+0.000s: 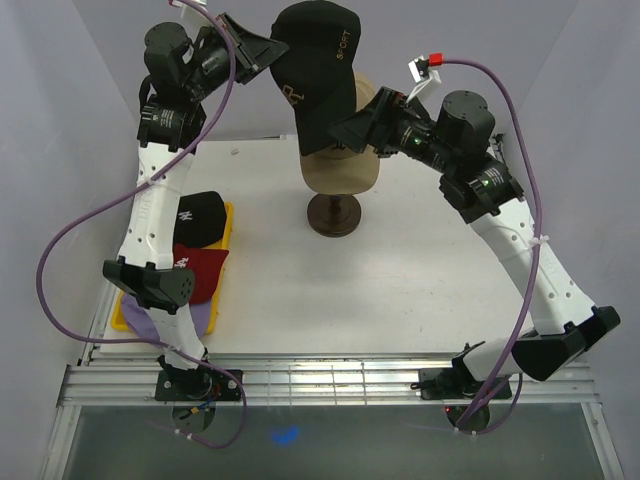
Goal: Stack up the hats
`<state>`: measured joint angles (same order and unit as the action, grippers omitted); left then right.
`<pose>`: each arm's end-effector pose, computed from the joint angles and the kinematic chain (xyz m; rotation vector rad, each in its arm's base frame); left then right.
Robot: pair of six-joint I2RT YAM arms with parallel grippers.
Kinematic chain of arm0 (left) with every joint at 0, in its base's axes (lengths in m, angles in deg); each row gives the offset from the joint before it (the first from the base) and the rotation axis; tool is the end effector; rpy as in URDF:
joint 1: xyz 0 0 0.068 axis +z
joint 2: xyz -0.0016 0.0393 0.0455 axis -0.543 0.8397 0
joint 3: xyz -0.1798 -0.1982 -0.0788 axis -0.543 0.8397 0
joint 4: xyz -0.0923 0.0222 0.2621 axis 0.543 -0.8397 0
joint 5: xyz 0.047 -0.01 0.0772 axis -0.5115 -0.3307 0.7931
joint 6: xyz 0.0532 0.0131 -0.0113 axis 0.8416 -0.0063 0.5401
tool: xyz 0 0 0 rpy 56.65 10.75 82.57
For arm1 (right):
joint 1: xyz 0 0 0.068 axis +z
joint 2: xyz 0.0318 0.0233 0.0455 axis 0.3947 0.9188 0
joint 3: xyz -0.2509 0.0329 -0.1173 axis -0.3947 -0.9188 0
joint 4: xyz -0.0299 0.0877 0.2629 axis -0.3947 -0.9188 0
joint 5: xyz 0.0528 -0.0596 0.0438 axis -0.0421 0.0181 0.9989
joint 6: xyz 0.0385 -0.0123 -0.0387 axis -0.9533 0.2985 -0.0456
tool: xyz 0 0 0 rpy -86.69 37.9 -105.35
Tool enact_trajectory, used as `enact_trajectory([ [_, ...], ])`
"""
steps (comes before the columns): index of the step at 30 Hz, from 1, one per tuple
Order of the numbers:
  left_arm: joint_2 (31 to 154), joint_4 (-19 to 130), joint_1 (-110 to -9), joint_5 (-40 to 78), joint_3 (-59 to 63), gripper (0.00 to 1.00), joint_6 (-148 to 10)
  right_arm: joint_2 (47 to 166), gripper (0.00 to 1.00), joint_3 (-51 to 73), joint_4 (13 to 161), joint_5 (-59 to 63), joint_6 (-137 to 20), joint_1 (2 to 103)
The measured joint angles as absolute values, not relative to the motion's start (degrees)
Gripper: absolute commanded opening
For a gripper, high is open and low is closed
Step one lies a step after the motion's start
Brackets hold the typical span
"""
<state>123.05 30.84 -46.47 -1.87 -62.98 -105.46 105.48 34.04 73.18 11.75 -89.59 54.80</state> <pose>0.3804 -0.1115 0.5762 -0.0065 1.5688 -1.2249 0.2597 0.1731 0.5304 -0.1796 1.6108 1.1853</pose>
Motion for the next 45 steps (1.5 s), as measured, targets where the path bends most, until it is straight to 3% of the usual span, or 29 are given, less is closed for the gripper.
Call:
enact_trajectory([
  [9,120.0,29.6,-46.9,-1.5,-60.3,0.0,-104.1,106.9,0.75,34.1,76.7,10.6,-93.3,56.9],
  [15,118.8,29.2,-47.2,-1.4,-59.3,0.0,-103.9,106.9,0.33,34.0,79.3,10.4,-96.0,57.0],
  [16,118.6,29.1,-47.3,-1.4,-59.1,0.0,-103.9,106.9,0.22,34.0,79.5,10.3,-96.4,57.0],
  [19,117.9,28.4,-47.4,-0.8,-58.4,0.0,-103.6,106.9,0.08,34.0,80.3,10.3,-98.0,57.0],
  [35,112.7,25.0,-47.7,3.5,-56.7,0.01,-100.6,106.9,0.08,34.1,82.2,13.0,-101.0,57.1],
  [39,112.7,24.7,-47.7,3.5,-56.9,0.17,-100.6,106.9,0.08,34.1,82.2,13.3,-101.0,57.1],
  [45,112.7,25.0,-47.8,3.1,-57.1,0.6,-100.4,106.8,0.08,34.1,82.9,13.7,-101.6,57.0],
])
